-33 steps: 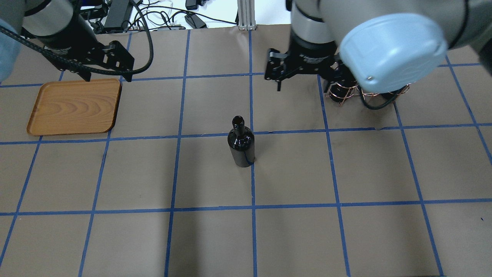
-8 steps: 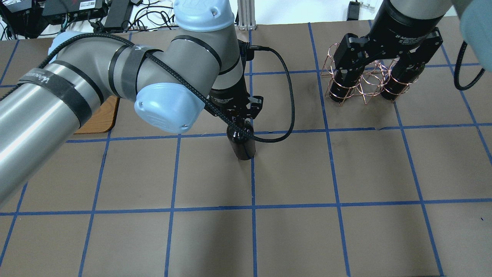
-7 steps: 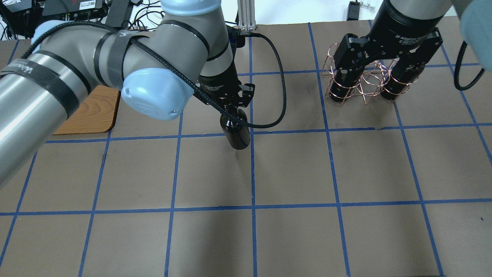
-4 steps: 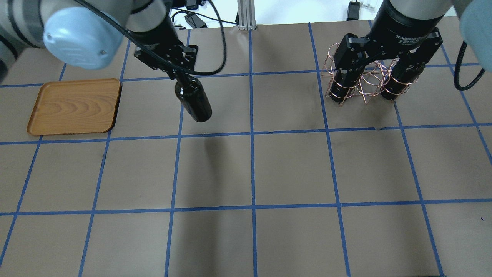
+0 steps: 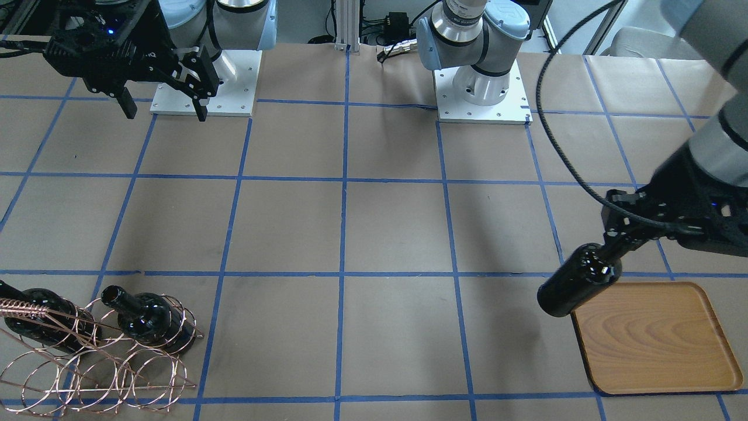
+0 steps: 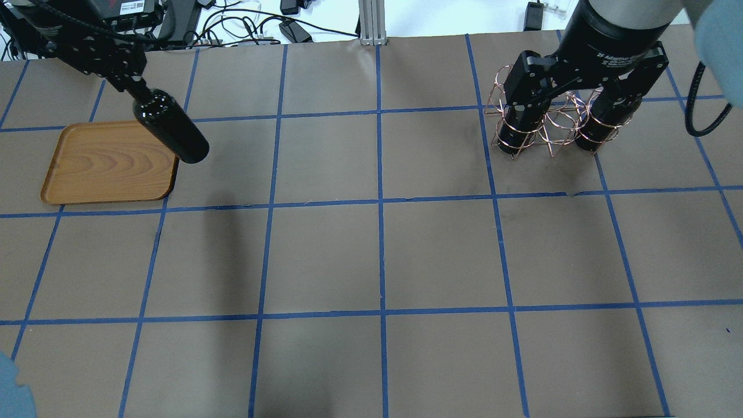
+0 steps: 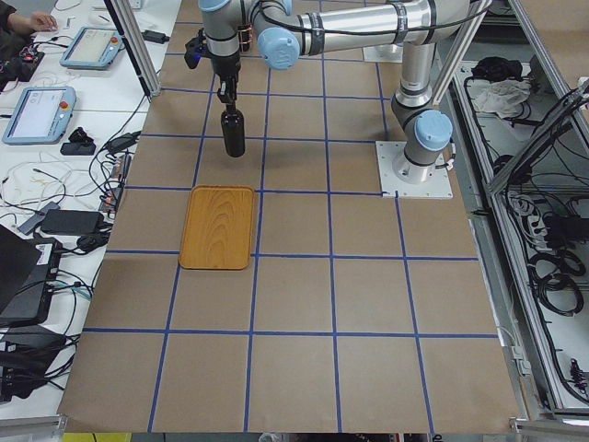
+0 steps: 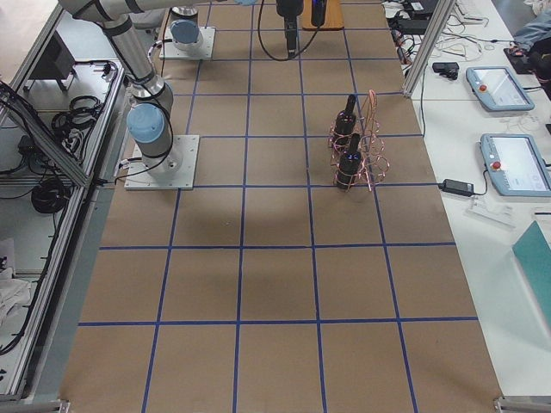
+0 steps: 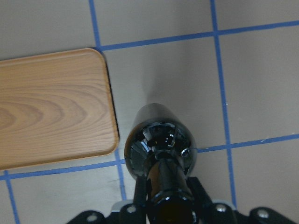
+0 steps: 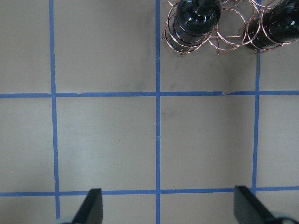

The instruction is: Take wine from basket and place on tray

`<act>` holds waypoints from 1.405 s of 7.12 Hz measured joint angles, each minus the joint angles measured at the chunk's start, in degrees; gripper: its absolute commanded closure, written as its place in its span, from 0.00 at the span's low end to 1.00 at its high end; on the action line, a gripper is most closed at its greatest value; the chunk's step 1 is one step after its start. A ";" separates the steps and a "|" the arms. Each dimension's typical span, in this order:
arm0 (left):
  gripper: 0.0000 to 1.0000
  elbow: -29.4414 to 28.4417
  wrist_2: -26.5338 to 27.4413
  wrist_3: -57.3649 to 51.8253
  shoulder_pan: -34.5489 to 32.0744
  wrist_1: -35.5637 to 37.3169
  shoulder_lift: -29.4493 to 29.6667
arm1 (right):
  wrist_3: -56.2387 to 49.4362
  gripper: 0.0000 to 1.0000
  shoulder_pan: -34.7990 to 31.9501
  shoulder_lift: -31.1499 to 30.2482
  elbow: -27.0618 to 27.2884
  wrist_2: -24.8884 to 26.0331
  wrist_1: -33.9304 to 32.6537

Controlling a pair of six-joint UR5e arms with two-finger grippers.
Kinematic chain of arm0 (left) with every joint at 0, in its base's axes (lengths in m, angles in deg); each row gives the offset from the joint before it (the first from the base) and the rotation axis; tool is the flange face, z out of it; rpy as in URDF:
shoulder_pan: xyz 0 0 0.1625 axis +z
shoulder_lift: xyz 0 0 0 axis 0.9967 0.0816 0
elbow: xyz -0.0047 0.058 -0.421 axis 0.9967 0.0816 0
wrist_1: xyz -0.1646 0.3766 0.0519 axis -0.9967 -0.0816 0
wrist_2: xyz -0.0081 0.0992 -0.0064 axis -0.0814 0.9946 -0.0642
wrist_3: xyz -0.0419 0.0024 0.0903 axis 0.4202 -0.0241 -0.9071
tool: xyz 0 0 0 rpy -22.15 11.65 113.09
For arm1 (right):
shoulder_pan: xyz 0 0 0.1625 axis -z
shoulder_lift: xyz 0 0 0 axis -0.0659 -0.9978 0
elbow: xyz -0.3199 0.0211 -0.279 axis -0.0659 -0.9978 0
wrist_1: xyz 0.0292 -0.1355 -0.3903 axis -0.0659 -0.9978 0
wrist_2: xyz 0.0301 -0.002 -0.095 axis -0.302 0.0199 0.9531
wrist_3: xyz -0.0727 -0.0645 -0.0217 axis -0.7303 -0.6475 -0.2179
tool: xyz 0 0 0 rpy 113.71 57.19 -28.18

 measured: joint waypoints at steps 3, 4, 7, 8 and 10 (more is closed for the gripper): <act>1.00 -3.20 2.14 -4.75 6.95 1.22 4.32 | -0.01 0.00 0.00 -0.04 0.00 -0.07 0.00; 1.00 -3.97 2.23 -5.50 8.30 1.97 5.77 | -0.02 0.00 0.00 -0.03 0.00 -0.08 0.00; 1.00 -4.98 2.19 -6.07 10.99 3.96 9.30 | 0.01 0.00 0.00 0.00 0.00 -0.09 0.00; 1.00 -5.02 2.07 -6.09 11.28 4.82 10.14 | 0.02 0.00 0.00 0.00 0.00 -0.09 0.00; 1.00 -5.05 1.87 -6.10 11.60 5.77 11.17 | 0.02 0.00 0.00 0.00 0.00 -0.09 0.00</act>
